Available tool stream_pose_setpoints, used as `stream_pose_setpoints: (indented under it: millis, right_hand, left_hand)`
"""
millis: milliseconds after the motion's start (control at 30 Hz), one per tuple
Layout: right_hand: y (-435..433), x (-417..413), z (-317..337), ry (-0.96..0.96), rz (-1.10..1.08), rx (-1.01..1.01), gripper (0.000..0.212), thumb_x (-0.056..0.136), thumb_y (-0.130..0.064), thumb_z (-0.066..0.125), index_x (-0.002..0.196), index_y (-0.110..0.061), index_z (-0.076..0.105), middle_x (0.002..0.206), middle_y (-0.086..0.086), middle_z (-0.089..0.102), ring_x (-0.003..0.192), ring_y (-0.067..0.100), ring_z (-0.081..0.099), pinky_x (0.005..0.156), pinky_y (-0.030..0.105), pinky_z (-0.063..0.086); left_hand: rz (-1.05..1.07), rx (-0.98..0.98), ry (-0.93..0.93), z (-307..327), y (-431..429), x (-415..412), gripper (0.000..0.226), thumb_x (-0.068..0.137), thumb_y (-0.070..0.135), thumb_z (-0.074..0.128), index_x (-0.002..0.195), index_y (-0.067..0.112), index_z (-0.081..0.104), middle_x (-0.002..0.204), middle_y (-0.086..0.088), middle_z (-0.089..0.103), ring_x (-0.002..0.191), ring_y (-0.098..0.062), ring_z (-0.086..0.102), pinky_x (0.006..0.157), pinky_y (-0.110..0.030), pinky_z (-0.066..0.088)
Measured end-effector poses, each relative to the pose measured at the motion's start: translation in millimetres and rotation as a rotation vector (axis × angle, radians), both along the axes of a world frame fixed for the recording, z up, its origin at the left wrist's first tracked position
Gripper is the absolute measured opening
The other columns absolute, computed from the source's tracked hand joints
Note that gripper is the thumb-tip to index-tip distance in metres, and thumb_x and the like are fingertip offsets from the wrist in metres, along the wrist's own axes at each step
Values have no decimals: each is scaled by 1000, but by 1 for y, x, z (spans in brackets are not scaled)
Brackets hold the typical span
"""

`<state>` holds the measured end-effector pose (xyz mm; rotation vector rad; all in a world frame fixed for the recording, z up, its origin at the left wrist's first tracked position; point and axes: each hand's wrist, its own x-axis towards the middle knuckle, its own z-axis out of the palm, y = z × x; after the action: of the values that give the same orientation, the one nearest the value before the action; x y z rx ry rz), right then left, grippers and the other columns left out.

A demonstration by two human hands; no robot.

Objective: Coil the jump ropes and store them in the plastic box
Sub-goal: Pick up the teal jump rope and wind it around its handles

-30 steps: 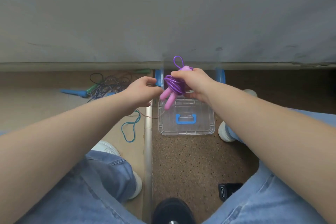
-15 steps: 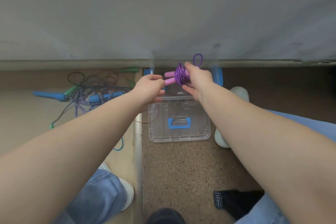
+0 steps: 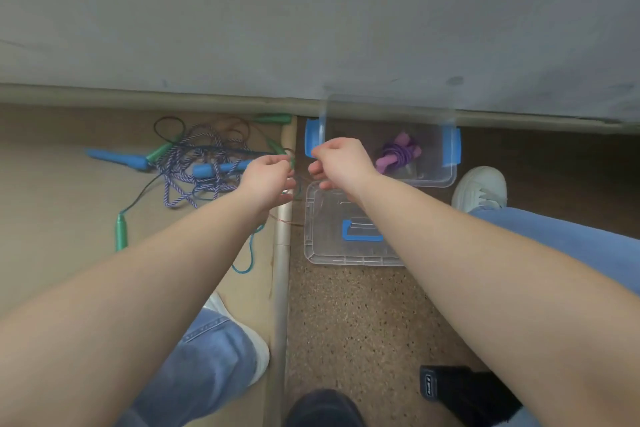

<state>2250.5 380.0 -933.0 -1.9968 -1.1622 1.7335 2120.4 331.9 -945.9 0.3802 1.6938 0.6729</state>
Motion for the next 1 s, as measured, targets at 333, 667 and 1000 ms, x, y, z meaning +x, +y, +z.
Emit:
stream_pose_setpoints:
  millis: [333, 667, 1000]
  right_hand:
    - [-10, -78, -42, -89, 268, -25, 17, 101, -17, 51, 104, -17, 68, 87, 6, 76, 61, 15, 65, 54, 25, 53]
    - [7, -129, -100, -361, 484, 181, 44, 88, -3, 48, 125, -20, 63, 112, 9, 62, 110, 31, 59, 93, 35, 52]
    - [17, -144, -150, -462, 865, 348, 48, 86, -28, 64, 132, -21, 56, 123, 14, 53, 119, 36, 48, 97, 39, 44]
  left_hand:
    - [98, -104, 52, -43, -18, -58, 32, 99, 17, 44, 127, 18, 58, 118, -7, 64, 96, -16, 64, 82, -39, 56]
    - [84, -143, 321, -104, -9, -117, 41, 87, 29, 54, 127, 21, 59, 115, -5, 69, 102, -27, 66, 97, -45, 53]
    - [-26, -122, 623, -144, 5, -136, 52, 83, 35, 73, 126, 22, 49, 112, -4, 68, 107, -26, 62, 89, -33, 45]
